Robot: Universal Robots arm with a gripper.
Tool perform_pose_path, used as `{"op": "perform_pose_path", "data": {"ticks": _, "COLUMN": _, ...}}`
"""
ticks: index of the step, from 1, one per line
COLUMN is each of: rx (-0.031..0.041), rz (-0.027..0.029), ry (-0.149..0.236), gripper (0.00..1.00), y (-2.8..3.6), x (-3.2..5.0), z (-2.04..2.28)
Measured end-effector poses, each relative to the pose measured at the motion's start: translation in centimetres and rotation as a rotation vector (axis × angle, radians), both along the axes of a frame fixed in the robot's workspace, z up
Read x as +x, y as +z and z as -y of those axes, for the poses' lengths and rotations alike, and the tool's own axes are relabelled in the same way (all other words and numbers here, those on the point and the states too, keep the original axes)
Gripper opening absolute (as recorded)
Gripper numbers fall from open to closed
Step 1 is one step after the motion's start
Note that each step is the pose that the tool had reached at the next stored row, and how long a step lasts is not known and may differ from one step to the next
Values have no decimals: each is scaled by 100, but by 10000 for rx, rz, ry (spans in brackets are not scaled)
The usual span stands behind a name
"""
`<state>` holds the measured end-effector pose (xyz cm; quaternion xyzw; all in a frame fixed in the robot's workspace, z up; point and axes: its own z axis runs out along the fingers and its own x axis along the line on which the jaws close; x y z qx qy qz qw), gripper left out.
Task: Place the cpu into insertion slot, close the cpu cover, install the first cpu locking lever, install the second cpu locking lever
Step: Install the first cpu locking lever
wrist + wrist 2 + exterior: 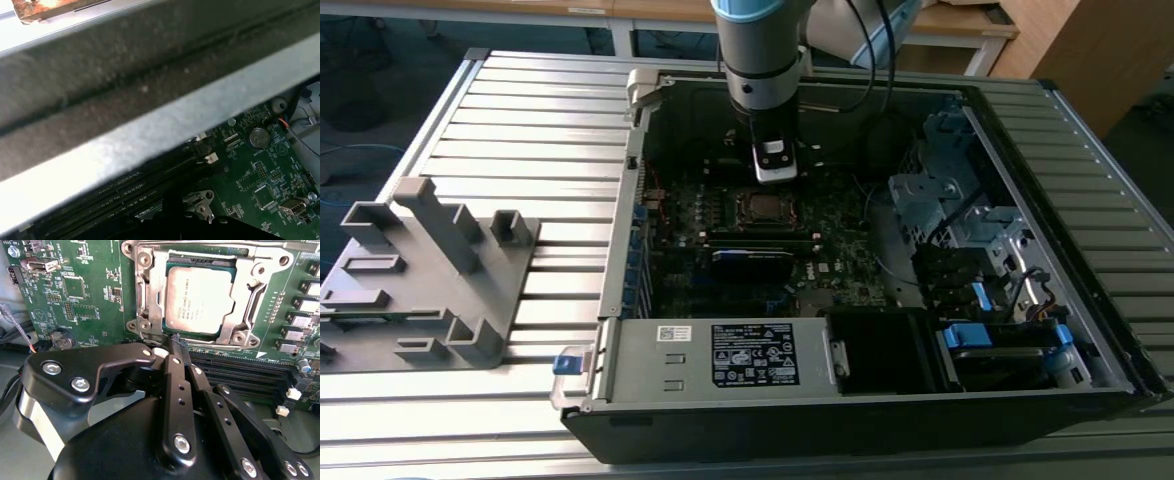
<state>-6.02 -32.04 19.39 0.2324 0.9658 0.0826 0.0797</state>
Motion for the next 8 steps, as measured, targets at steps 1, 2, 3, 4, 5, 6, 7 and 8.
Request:
{"op": "perform_pose_path", "data": {"ticks": 1, "rx": -2, "rz": -1, "ry": -1, "gripper": 11, "y": -2, "x": -1, "z": 2}}
{"op": "perform_pose_path", "data": {"ticks": 2, "rx": -3, "rz": -1, "ry": -1, "gripper": 11, "y": -4, "x": -1, "z": 2}}
{"op": "perform_pose_path", "data": {"ticks": 3, "rx": -4, "rz": -2, "ry": 0, "gripper": 11, "y": -5, "x": -1, "z": 3}}
{"op": "perform_pose_path", "data": {"ticks": 4, "rx": -4, "rz": -3, "ry": 0, "gripper": 11, "y": -7, "x": -1, "z": 3}}
{"op": "perform_pose_path", "data": {"ticks": 5, "rx": -4, "rz": -3, "ry": 0, "gripper": 11, "y": -9, "x": -1, "z": 3}}
{"op": "perform_pose_path", "data": {"ticks": 6, "rx": -5, "rz": -3, "ry": 0, "gripper": 11, "y": -11, "x": 0, "z": 2}}
{"op": "perform_pose_path", "data": {"ticks": 7, "rx": -4, "rz": -3, "ry": 0, "gripper": 11, "y": -13, "x": 0, "z": 2}}
{"op": "perform_pose_path", "data": {"ticks": 8, "rx": -5, "rz": -4, "ry": 0, "gripper": 11, "y": -14, "x": 2, "z": 1}}
